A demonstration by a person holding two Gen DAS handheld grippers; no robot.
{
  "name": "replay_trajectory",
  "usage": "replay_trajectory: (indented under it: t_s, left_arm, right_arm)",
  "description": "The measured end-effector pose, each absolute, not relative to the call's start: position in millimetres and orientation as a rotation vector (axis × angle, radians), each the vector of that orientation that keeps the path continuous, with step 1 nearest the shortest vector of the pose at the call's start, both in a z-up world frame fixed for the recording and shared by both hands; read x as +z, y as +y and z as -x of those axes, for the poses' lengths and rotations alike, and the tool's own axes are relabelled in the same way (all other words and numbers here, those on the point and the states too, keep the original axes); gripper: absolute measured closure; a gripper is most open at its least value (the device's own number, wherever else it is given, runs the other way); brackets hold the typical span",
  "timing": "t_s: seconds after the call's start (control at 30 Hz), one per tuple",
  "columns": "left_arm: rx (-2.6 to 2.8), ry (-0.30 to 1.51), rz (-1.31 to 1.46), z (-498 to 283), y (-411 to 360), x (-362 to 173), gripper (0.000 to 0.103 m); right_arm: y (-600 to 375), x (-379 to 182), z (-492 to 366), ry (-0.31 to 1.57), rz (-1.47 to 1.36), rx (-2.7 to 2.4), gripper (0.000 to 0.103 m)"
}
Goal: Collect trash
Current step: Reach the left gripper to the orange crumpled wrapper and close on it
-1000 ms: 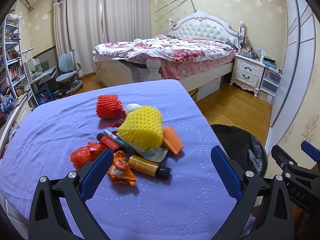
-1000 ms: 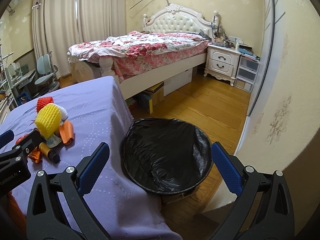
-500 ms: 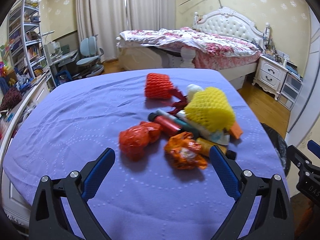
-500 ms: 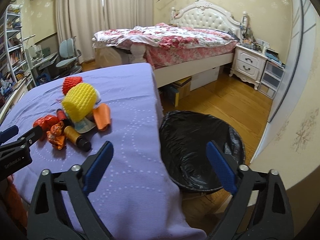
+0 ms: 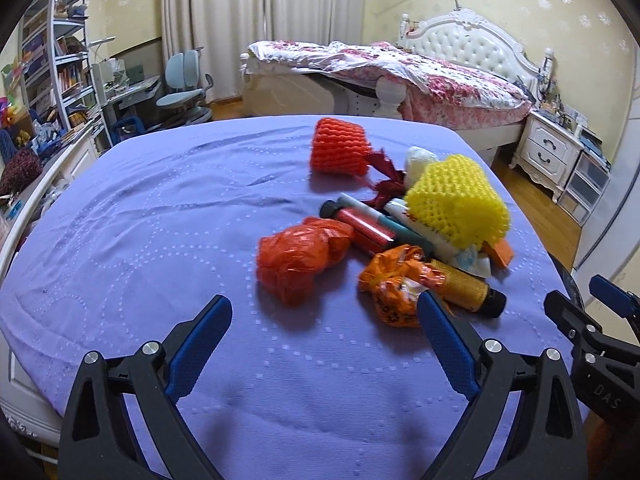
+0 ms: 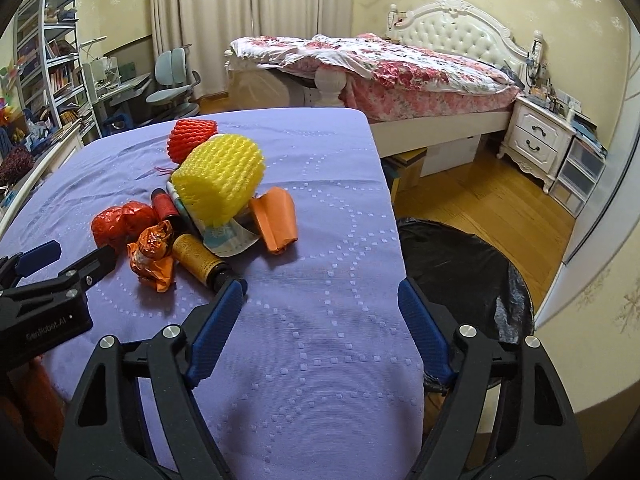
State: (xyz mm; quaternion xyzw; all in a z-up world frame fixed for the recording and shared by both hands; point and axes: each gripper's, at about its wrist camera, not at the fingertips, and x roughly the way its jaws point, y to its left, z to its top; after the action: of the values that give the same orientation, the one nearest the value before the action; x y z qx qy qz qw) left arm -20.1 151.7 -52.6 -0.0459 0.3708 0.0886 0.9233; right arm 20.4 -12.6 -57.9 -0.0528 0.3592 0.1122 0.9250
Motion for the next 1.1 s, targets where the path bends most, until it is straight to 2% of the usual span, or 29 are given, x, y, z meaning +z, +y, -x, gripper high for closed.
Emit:
replay_trajectory:
  t_s: [0.3, 0.4, 0.47, 0.53, 0.63, 0.73, 1.1]
  left_arm:
    - [0.136, 0.758, 0.061, 7, 124, -56, 0.010]
    - [0.141, 0.774, 0.048, 2, 119, -60, 0.016]
    - [0.129, 0.804, 0.060, -2, 120, -65, 0.033]
    - [0.112, 0.828, 0.080, -4, 122, -70, 0.039]
    - [0.094, 0.838, 0.093, -3, 123, -73, 0.056]
    - [0.074, 0.840, 0.100, 2, 123, -76, 0.066]
    - [0.091, 0.821, 0.089, 24, 138, -66, 0.068]
  right_arm:
    - [-47, -63, -20, 0.744, 0.057, 0.160, 0.025]
    - [-53, -66, -21, 0.748, 0.043, 0.154, 0.025]
    - [-57, -67, -21, 0.748, 0.037, 0.155, 0.025]
    - [-58, -68, -22, 0.750, 0.034, 0.158, 0.025]
    - [-59, -70, -21, 0.753, 0.027, 0.166, 0.025]
    - [-56, -71, -21, 0.754, 0.027, 0.178, 0.025]
    - [-29, -72, -19, 0.761, 0.068, 0.250, 0.025]
